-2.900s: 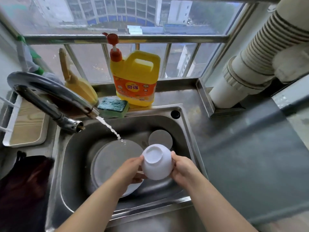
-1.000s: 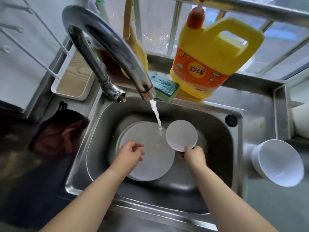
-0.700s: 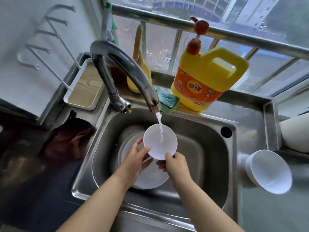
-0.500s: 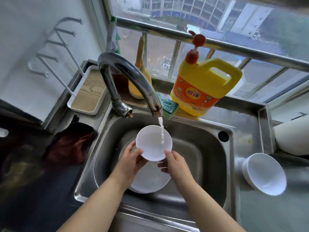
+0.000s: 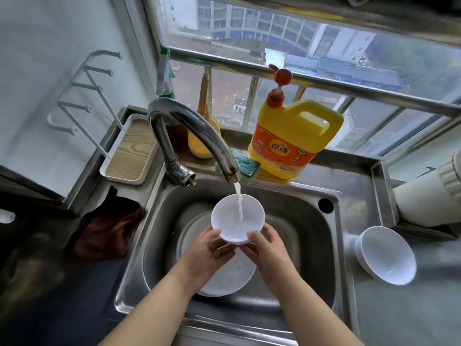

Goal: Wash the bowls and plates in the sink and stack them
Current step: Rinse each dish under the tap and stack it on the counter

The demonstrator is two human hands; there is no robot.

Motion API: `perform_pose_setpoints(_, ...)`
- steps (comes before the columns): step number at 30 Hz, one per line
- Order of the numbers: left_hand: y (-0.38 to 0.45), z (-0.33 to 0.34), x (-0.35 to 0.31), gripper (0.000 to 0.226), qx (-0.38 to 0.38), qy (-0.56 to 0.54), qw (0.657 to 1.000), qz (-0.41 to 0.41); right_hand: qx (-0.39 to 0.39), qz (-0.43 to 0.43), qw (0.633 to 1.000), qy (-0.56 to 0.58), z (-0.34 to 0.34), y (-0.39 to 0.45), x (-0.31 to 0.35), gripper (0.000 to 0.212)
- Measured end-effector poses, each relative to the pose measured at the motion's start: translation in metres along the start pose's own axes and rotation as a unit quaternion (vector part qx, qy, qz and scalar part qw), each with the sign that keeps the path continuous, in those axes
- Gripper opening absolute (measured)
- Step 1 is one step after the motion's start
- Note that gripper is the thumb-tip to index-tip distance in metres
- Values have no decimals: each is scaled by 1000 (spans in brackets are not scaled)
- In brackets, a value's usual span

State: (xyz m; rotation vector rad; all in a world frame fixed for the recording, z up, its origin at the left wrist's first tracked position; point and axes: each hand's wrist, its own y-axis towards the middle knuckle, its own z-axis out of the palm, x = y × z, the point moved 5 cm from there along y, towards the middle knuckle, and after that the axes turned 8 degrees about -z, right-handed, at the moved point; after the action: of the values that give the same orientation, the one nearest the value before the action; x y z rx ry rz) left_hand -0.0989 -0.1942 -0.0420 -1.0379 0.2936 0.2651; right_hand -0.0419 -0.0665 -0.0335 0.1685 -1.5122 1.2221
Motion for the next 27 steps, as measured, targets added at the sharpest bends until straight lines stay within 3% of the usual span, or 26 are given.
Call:
perform_pose_setpoints(4, 2, 3, -4, 34, 3, 35, 998, 51, 23, 3, 993, 118, 7, -10, -9, 51)
perform_pose_setpoints(9, -6, -5, -25, 29, -27, 111, 990, 84, 22, 70, 993, 88, 5, -8, -13, 27)
perform_pose_setpoints(13, -3, -15, -32, 18, -75, 129, 988, 45, 48, 103, 990, 88, 4, -7, -8, 30)
perform_pose_setpoints(16, 0, -22, -31, 25, -92, 101, 991, 11, 63, 120, 986, 102, 4, -11, -6, 29)
perform_pose_setpoints(24, -5, -14, -21, 38, -30, 49, 998, 13, 51, 84, 984, 146, 2, -17, -11, 28)
perform_pose_setpoints(27, -6, -9, -11, 40, 15, 18, 1000, 14, 29, 62, 978, 196, 9, -19, -11, 44)
